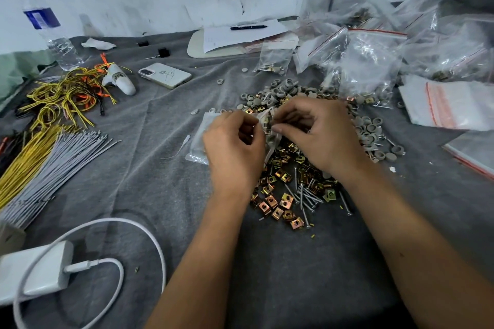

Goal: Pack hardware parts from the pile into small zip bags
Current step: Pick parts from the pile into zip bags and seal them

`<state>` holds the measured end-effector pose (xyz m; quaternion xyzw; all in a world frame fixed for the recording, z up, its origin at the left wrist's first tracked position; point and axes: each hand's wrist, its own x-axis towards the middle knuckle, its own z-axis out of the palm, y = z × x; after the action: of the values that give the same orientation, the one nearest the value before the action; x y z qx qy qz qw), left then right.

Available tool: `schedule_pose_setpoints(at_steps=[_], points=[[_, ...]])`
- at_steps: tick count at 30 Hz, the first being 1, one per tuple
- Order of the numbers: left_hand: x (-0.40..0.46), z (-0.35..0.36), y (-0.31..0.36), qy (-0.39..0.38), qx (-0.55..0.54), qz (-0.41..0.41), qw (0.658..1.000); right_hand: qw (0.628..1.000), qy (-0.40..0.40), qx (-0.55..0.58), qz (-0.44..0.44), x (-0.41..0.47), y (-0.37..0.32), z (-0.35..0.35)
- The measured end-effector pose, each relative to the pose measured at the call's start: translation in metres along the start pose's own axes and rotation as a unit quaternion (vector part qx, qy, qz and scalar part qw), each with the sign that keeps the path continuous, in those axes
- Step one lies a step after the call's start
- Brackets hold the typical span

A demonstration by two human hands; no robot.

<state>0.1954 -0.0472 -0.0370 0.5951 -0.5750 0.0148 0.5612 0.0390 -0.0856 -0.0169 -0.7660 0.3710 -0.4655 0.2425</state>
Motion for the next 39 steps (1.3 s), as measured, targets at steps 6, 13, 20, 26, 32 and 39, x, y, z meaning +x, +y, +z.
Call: schedule_pose_setpoints(at_steps=[6, 13, 20, 26, 32, 39], points=[[0.0, -0.002, 0.002, 0.014, -0.004, -0.003, 1.0, 0.998, 0.058, 0.009, -0.002, 0.003, 0.006, -0.019], [0.001, -0.002, 0.003, 0.015, -0.005, 0.006, 1.0, 0.931, -0.285, -0.213, 0.075, 0.012, 0.012, -0.057], [0.0, -0.003, 0.003, 0.012, -0.009, 0.007, 1.0, 0.904, -0.341, -0.24, 0.097, 0.008, 0.01, -0.055], [0.0, -0.002, 0.004, 0.012, -0.001, 0.007, 1.0, 0.95, -0.255, -0.159, 0.086, 0.006, -0.001, -0.054], [0.001, 0.0, 0.002, 0.007, 0.007, 0.024, 1.0, 0.996, -0.063, -0.06, 0.02, 0.013, -0.021, -0.019], [0.0, 0.0, -0.001, 0.022, -0.013, 0.011, 1.0, 0.981, -0.127, -0.145, 0.002, 0.017, -0.015, -0.005]])
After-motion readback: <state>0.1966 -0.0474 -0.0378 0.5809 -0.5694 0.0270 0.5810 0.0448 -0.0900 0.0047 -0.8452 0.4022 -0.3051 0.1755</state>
